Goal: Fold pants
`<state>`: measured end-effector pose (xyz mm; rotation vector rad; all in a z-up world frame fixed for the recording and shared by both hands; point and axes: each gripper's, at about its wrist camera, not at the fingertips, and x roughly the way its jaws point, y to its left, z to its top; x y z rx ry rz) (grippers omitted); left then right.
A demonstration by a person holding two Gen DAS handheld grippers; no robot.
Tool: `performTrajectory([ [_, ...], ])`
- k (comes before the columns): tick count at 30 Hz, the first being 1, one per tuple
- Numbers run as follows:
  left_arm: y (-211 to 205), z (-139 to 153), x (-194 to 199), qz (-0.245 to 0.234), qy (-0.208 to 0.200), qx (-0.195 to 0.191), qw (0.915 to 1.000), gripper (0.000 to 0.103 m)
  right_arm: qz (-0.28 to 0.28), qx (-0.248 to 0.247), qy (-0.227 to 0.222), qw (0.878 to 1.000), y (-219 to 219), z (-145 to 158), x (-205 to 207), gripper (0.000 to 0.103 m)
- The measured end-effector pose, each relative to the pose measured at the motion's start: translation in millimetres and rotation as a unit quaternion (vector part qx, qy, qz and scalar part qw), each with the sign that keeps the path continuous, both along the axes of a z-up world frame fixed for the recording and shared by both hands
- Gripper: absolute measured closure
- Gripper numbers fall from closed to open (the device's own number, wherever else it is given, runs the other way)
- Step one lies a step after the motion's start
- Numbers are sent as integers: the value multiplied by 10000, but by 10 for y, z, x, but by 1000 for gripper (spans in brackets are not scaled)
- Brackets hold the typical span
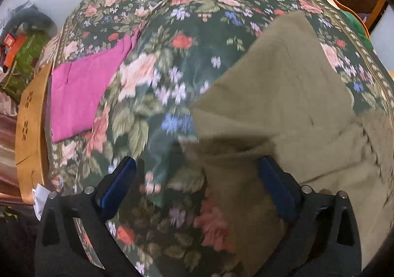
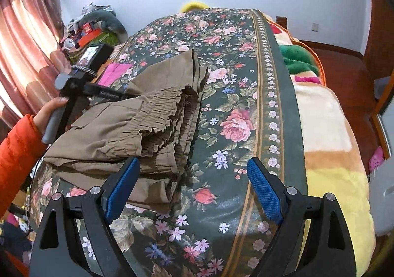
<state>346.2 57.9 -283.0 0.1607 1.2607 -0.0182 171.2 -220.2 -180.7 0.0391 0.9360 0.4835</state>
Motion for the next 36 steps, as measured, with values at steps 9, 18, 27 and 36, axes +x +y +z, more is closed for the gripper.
performTrajectory([
  [9,237,139,-582,243,53,-500,9984,1,23,113,-214,9997,48,147,-75,16],
  [18,215,345,-1292,374,-396,-515,9972,1,279,123,-288,9991,228,187,-238,16],
  [27,-89,499,-1603,190,-473,-870,9949,1,377,28,-232,9990,309,13,-306,16],
  [36,122,686,-1745,440,-1173,-418,9912,2,333,37,116,9994,195,-192,-245,34],
])
